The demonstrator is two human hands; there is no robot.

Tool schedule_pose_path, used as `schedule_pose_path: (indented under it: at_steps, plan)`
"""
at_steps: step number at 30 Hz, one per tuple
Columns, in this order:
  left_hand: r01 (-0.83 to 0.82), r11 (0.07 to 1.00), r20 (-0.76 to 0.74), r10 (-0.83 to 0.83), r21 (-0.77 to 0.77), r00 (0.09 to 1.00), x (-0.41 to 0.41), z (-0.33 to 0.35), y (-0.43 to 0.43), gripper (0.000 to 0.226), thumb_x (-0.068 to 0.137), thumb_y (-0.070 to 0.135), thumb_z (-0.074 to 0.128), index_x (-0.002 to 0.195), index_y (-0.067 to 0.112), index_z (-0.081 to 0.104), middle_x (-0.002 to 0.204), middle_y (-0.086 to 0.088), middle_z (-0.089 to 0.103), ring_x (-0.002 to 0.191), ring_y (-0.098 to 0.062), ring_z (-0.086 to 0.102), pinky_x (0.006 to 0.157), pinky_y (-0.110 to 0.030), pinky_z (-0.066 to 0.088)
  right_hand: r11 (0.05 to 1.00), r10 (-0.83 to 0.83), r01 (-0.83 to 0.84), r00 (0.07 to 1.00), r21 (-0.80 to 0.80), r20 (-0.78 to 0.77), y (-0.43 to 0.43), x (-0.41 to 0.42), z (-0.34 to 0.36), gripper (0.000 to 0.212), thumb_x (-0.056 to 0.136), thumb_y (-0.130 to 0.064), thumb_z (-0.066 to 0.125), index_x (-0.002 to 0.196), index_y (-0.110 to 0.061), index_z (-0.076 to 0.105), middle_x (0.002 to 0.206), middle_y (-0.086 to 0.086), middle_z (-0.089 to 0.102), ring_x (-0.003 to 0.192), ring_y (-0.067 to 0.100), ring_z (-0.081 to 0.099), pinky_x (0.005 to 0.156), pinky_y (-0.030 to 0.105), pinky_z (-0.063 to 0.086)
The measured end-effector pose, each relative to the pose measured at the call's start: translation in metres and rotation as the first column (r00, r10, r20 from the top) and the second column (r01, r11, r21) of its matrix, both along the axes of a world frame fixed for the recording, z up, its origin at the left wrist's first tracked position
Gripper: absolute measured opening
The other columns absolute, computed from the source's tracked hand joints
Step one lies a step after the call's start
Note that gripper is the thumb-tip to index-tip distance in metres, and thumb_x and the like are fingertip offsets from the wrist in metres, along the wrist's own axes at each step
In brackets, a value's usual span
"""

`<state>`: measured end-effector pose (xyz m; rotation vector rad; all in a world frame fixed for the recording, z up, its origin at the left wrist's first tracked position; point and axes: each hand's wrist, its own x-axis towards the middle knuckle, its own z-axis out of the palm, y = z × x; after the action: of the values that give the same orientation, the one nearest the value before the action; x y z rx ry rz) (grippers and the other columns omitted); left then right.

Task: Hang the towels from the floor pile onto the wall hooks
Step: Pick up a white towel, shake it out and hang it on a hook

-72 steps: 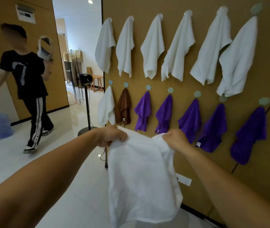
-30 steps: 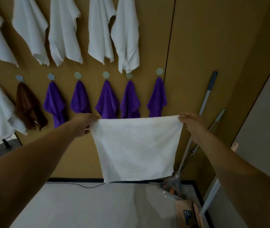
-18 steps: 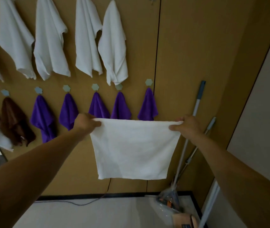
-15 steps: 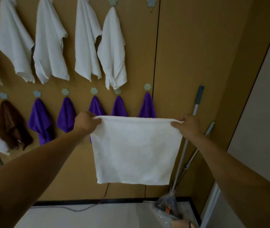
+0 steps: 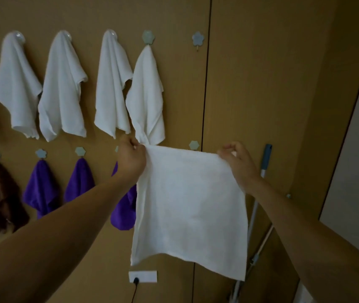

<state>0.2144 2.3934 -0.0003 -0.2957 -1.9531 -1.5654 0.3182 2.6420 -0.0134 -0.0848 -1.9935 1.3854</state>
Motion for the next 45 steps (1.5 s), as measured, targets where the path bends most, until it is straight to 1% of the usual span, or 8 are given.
schedule_pose_path:
  at_steps: [3,6,11,15,22,27,36,45]
  plan:
    - [0.115,0.991,0.009,-0.116,0.074,0.993,-0.021,0.023,0.014,0.018,0.087,0.008,0.04,0.092,0.023,0.048,0.083,0.012,0.051,0.075,-0.004,0.049,0.062,-0.015,0.038,0.986,0.065,-0.084,0.989,0.143,0.133,0.01,-0.015,0.016,0.055,0.052,-0.06,0.084,0.1,-0.042,0.063,0.103,-0.009,0.062,0.087,0.013,0.063,0.072,0.033,0.057]
    - [0.183,0.98,0.018,-0.185,0.072,0.983,-0.05,0.041,0.025,0.02,0.087,0.013,0.04,0.082,0.027,0.054,0.083,0.015,0.054,0.078,-0.004,0.05,0.065,-0.022,0.038,0.995,0.038,-0.044,0.997,0.088,0.069,0.022,-0.041,0.032,0.038,0.065,-0.042,0.086,0.093,-0.02,0.073,0.092,0.004,0.073,0.081,0.022,0.069,0.072,0.036,0.057]
    - [0.455,0.84,-0.003,-0.477,-0.296,0.879,-0.096,0.07,0.045,0.03,0.077,0.058,0.063,0.08,0.028,0.062,0.082,0.016,0.063,0.078,-0.005,0.059,0.062,-0.019,0.04,0.958,-0.16,0.179,0.982,0.224,-0.099,0.035,-0.086,0.071,0.026,0.085,-0.036,0.071,0.075,-0.015,0.06,0.084,0.008,0.061,0.073,0.018,0.057,0.063,0.031,0.044]
    - [0.508,0.684,0.037,-0.577,-0.523,0.816,-0.129,0.106,0.064,0.031,0.072,0.059,0.072,0.071,0.028,0.071,0.07,0.013,0.068,0.063,-0.001,0.064,0.048,-0.011,0.045,0.904,-0.269,0.291,0.956,0.313,-0.113,0.042,-0.122,0.103,0.023,0.092,-0.036,0.061,0.077,-0.022,0.05,0.079,-0.003,0.057,0.069,0.012,0.051,0.058,0.027,0.037]
    - [0.563,0.765,-0.113,-0.618,-0.313,0.778,-0.184,0.164,0.093,0.032,0.084,0.043,0.068,0.057,0.028,0.066,0.055,0.015,0.064,0.052,0.001,0.06,0.044,-0.01,0.04,0.9,-0.302,0.368,0.913,0.233,-0.274,0.059,-0.174,0.153,0.022,0.089,-0.036,0.065,0.084,-0.017,0.054,0.085,0.001,0.06,0.072,0.012,0.053,0.061,0.028,0.041]
    - [0.482,0.84,-0.23,-0.535,-0.25,0.813,-0.213,0.204,0.135,0.022,0.09,0.04,0.06,0.085,0.021,0.067,0.079,0.009,0.064,0.072,-0.006,0.059,0.055,-0.018,0.04,0.855,-0.414,0.502,0.814,0.134,-0.407,0.075,-0.214,0.199,0.03,0.086,-0.033,0.067,0.07,-0.027,0.042,0.071,-0.009,0.051,0.06,0.006,0.045,0.052,0.025,0.035]
    - [-0.028,0.957,-0.514,-0.13,-0.289,0.848,-0.29,0.293,0.188,0.028,0.096,0.039,0.047,0.08,0.017,0.054,0.066,0.009,0.047,0.06,-0.007,0.043,0.051,-0.022,0.025,0.818,-0.423,0.558,0.75,0.143,-0.509,0.106,-0.302,0.299,0.019,0.086,-0.032,0.064,0.086,-0.018,0.051,0.083,-0.003,0.058,0.074,0.017,0.055,0.063,0.029,0.045]
    - [-0.187,0.929,-0.497,0.003,-0.321,0.868,-0.323,0.31,0.205,0.02,0.081,0.037,0.06,0.082,0.019,0.053,0.068,0.008,0.049,0.062,-0.012,0.047,0.051,-0.027,0.03,0.756,-0.445,0.6,0.764,0.262,-0.467,0.133,-0.349,0.312,0.016,0.084,-0.036,0.063,0.089,-0.025,0.053,0.086,-0.007,0.058,0.075,0.017,0.057,0.054,0.025,0.035]
